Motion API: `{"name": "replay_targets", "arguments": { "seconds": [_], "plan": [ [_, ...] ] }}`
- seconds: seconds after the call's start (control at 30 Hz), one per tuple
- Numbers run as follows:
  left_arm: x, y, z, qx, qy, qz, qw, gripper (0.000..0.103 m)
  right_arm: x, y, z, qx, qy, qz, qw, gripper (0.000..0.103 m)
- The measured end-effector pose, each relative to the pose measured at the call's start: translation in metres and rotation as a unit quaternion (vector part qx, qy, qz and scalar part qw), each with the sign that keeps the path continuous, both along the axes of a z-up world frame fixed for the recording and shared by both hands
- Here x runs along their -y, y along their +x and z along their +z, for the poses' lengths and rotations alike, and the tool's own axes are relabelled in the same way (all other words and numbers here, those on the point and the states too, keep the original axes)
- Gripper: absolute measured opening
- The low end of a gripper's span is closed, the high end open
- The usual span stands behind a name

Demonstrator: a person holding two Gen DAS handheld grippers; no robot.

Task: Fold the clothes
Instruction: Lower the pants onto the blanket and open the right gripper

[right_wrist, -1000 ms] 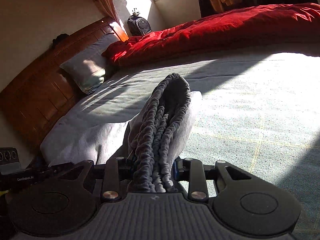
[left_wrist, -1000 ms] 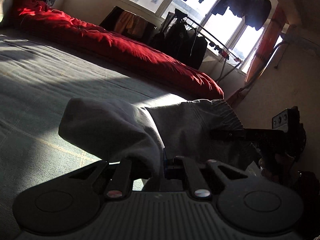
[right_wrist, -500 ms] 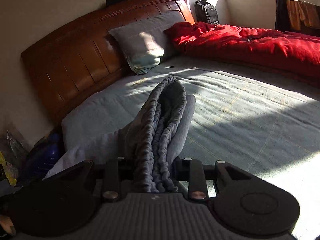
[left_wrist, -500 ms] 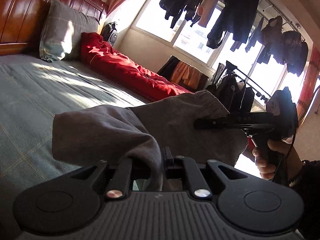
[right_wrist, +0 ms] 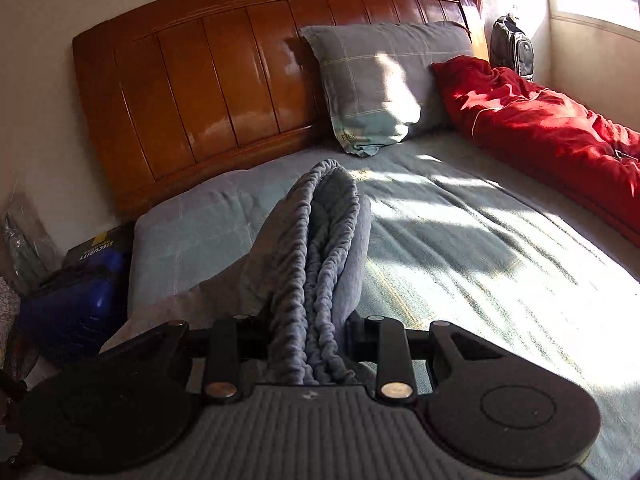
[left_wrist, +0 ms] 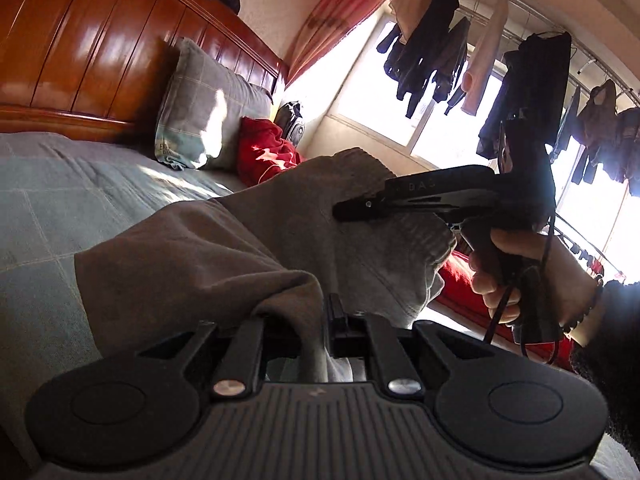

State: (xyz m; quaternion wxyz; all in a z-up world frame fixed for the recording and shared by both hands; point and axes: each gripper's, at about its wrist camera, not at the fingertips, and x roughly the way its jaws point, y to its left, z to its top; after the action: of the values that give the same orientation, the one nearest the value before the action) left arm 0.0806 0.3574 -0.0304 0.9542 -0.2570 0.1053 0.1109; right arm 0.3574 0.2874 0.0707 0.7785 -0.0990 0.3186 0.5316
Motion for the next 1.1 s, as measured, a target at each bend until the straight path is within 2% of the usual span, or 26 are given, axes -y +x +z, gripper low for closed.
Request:
{"name": "replay_targets", "arguments": {
  "seconds": [0.1, 0.3, 0.4, 0.47, 0.53, 0.6, 0.67, 0.7, 0.73, 0.77, 0.93, 1.03, 1.1],
  "plan": [
    [-0.015, 0.005, -0.013, 0.000, -0.023, 0.007, 0.9997, 0.009, -0.027, 0.004, -0.011, 0.012, -0.021, 0.003, 1.000, 0.035],
    [-0.033, 0.010, -0.032, 0.001, -0.042, 0.024, 0.9988, 0.009, -0.062, 0.010, -0.043, 0.031, -0.053, -0.002, 0.998, 0.035],
    [-0.037, 0.009, -0.036, 0.001, -0.041, 0.025, 0.9988, 0.009, -0.070, 0.015, -0.060, 0.027, -0.062, -0.012, 0.998, 0.035],
    [-0.037, 0.008, -0.038, 0.000, -0.039, 0.022, 0.9990, 0.009, -0.071, 0.018, -0.070, 0.023, -0.069, -0.018, 0.997, 0.038],
    [-0.038, 0.008, -0.038, -0.004, -0.037, 0.022, 0.9991, 0.009, -0.071, 0.020, -0.077, 0.023, -0.077, -0.025, 0.996, 0.046],
    [-0.039, 0.005, -0.039, -0.003, -0.042, 0.018, 0.9990, 0.015, -0.065, 0.022, -0.074, 0.022, -0.071, -0.037, 0.997, 0.054],
    [-0.041, 0.003, -0.038, -0.002, -0.050, 0.009, 0.9987, 0.026, -0.057, 0.023, -0.068, 0.021, -0.062, -0.050, 0.997, 0.059],
    [-0.041, 0.002, -0.039, -0.001, -0.055, 0.004, 0.9985, 0.029, -0.051, 0.024, -0.062, 0.027, -0.055, -0.060, 0.996, 0.069],
    [-0.041, 0.000, -0.039, 0.000, -0.060, 0.000, 0.9982, 0.037, -0.045, 0.024, -0.055, 0.033, -0.047, -0.069, 0.996, 0.076],
    [-0.041, -0.002, -0.039, 0.001, -0.065, -0.004, 0.9979, 0.042, -0.038, 0.024, -0.048, 0.037, -0.036, -0.076, 0.996, 0.078],
    [-0.036, -0.012, -0.040, -0.015, -0.062, -0.010, 0.9979, 0.047, -0.007, 0.019, -0.024, 0.037, -0.005, -0.077, 0.996, 0.078],
    [-0.039, -0.019, -0.043, -0.018, -0.080, -0.014, 0.9966, 0.051, 0.000, 0.012, -0.030, 0.003, -0.013, -0.057, 0.998, 0.078],
    [-0.045, -0.025, -0.048, -0.013, -0.112, -0.022, 0.9934, 0.052, 0.007, 0.005, -0.038, -0.020, -0.018, -0.045, 0.999, 0.078]
  ]
}}
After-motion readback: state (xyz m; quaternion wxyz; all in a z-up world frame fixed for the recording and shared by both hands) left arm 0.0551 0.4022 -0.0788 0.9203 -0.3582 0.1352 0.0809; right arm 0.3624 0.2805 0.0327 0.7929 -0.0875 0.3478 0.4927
